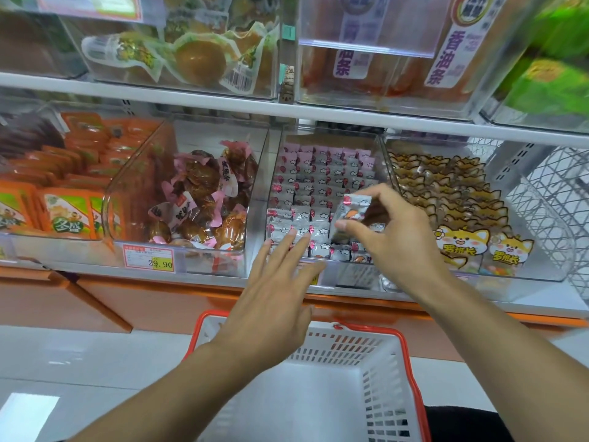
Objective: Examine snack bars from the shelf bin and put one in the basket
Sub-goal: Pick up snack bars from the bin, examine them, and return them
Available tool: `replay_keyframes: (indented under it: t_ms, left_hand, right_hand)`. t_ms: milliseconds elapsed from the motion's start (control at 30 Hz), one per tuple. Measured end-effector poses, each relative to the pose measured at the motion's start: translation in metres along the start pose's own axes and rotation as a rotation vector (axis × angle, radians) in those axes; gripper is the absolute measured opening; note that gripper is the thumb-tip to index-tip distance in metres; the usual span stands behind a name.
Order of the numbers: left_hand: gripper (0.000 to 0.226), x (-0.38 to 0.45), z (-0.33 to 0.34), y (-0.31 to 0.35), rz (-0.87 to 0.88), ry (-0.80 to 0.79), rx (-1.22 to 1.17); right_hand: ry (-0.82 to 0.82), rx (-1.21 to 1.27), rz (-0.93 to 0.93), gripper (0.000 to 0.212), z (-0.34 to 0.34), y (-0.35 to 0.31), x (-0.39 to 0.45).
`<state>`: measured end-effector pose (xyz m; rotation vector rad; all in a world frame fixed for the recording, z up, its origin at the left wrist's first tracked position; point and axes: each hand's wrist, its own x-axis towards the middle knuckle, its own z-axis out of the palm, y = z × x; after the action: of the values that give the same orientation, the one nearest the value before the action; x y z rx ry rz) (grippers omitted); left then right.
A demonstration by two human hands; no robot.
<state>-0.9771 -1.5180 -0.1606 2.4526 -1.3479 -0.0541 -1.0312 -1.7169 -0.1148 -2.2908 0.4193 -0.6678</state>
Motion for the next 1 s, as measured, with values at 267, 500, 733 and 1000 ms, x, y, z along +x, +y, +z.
replay_keyframes:
  t_ms: [267,500,733,1000]
  left_hand:
    - [0.069,-0.002,0.002,-0.002,0.000,-0.020,0.038]
    - [0.068,-0.004,0.005,-0.004,0.010,-0.004,0.014]
    - [0.056,-0.003,0.002,-0.004,0.007,0.048,-0.082]
    - [0.042,-0.003,-0.001,-0.005,0.019,0.096,-0.117]
  right_hand:
    - [-0.198,-0.518,-0.101,0.040,0.015,0.009,0.008]
    - [-0.194,-0.551,-0.188,0.030,0.028,0.004,0.015]
    - [-0.214,-0.379,-0.076,0.010,0.035,0.002,0.019]
    - [0.162,0.209,-0.045,0.009,0.016,-0.018,0.008]
